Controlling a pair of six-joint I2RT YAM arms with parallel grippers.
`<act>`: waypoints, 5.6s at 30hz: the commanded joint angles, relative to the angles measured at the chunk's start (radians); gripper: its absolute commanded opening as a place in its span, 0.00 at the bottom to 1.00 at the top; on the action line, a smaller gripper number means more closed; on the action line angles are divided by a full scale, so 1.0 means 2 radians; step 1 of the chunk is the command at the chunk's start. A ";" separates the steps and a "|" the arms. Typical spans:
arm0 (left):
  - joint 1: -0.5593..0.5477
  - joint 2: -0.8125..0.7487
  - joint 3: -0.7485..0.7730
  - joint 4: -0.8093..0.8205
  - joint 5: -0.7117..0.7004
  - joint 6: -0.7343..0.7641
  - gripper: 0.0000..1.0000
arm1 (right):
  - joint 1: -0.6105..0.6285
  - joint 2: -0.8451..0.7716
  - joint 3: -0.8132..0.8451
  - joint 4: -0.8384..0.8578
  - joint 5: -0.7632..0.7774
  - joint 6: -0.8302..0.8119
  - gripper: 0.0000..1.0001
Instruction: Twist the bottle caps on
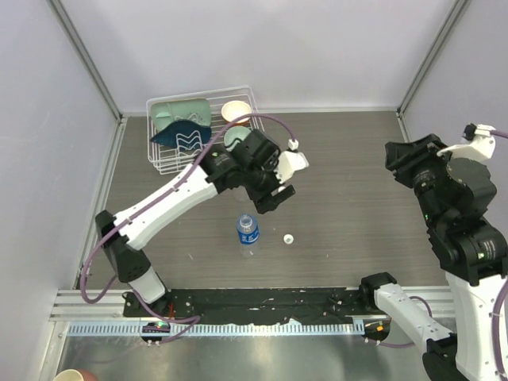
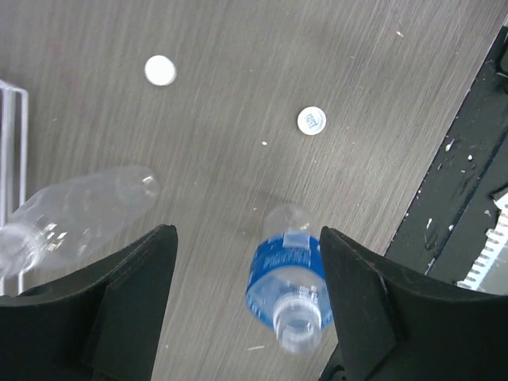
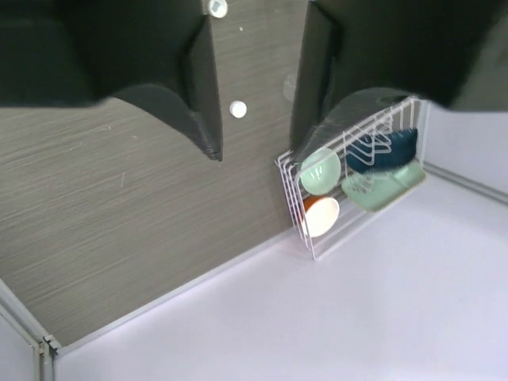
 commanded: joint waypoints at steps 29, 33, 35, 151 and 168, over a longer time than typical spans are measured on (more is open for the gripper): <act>-0.067 0.219 -0.064 0.136 0.027 -0.071 0.47 | 0.002 -0.041 -0.027 0.015 0.038 0.002 0.52; -0.067 0.219 -0.078 0.145 0.025 -0.069 0.46 | 0.002 -0.044 -0.035 0.022 0.039 0.001 0.52; -0.067 0.219 -0.083 0.149 0.022 -0.069 0.45 | 0.001 -0.045 -0.039 0.022 0.036 0.001 0.52; -0.049 -0.254 -0.338 0.604 -0.130 0.128 0.00 | 0.173 0.137 -0.323 0.730 -0.300 0.566 0.55; -0.043 -0.263 -0.366 0.619 -0.138 0.144 0.00 | 0.183 0.127 -0.319 0.730 -0.298 0.556 0.39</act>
